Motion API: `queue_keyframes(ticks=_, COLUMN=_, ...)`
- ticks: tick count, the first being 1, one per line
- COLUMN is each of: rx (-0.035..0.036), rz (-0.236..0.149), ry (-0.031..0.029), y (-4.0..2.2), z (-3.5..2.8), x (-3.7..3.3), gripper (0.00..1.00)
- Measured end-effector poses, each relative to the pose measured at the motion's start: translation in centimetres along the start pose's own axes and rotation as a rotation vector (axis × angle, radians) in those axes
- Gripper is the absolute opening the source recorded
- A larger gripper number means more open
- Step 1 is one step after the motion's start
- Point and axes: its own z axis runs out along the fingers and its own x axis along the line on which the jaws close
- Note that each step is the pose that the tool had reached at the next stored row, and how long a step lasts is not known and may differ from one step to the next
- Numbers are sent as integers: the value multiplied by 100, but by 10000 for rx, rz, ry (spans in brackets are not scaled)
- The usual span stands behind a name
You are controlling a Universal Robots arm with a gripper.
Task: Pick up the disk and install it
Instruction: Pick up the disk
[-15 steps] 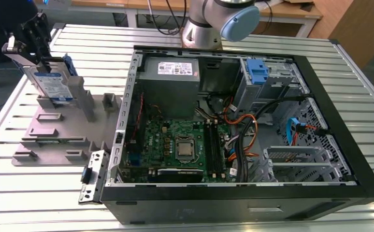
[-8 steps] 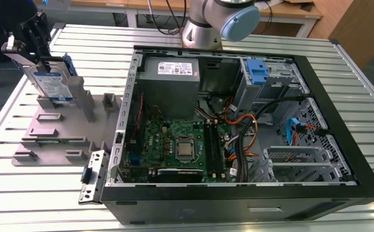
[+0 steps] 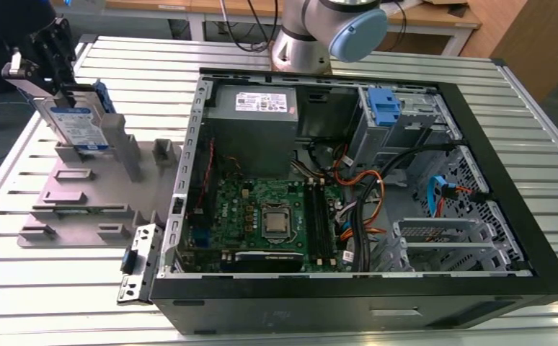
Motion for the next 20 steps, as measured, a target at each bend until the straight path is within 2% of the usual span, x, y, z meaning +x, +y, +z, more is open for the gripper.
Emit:
queue_keyframes(ticks=5, rx=0, rz=3, ry=0, y=-1, z=-2, x=33, gripper=35)
queue_keyframes(ticks=20, rx=1, rz=3, ry=-8, y=0, z=-6, x=42, gripper=35)
